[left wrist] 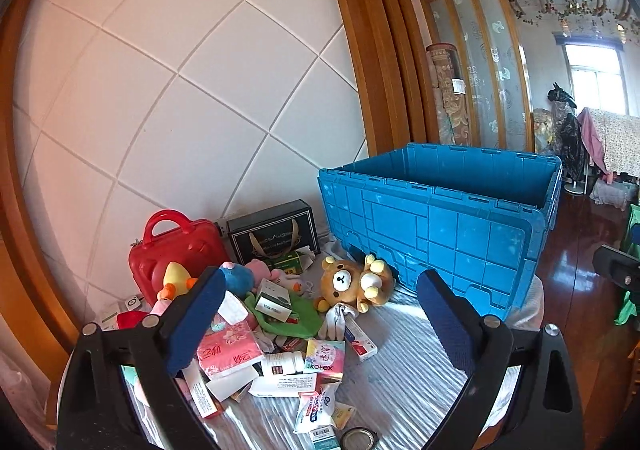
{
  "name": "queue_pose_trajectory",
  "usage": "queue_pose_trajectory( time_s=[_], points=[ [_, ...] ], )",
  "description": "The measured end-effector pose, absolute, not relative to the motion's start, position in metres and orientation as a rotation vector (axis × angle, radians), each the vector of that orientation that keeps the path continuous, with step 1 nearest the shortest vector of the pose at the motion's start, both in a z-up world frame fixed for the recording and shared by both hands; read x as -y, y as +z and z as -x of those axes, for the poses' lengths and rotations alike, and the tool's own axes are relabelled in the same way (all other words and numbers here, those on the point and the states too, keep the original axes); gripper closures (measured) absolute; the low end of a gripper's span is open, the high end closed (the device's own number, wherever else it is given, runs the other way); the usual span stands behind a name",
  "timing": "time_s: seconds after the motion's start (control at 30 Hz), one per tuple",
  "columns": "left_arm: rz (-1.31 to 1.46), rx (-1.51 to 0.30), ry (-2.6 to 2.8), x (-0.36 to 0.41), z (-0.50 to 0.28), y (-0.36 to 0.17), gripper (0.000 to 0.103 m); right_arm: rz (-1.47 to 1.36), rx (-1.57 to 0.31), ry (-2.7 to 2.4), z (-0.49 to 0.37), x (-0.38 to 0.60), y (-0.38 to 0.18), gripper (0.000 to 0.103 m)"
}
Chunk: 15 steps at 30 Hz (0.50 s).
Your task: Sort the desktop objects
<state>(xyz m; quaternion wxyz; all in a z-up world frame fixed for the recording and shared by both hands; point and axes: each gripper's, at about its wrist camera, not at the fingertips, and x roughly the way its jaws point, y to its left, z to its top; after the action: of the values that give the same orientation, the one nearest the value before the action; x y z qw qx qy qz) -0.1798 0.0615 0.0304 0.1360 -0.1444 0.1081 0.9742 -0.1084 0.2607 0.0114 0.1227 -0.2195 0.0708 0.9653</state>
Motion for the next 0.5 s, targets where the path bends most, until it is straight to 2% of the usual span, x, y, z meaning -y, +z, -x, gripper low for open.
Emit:
queue_pose_trajectory(
  time_s=[0.5],
  points=[
    [0.615,-0.263,2.851,-0.041,0.144,-0.006,0.005,0.727,-0.195,2.862,0.094,-0.263,-0.003,0.001]
  ],
)
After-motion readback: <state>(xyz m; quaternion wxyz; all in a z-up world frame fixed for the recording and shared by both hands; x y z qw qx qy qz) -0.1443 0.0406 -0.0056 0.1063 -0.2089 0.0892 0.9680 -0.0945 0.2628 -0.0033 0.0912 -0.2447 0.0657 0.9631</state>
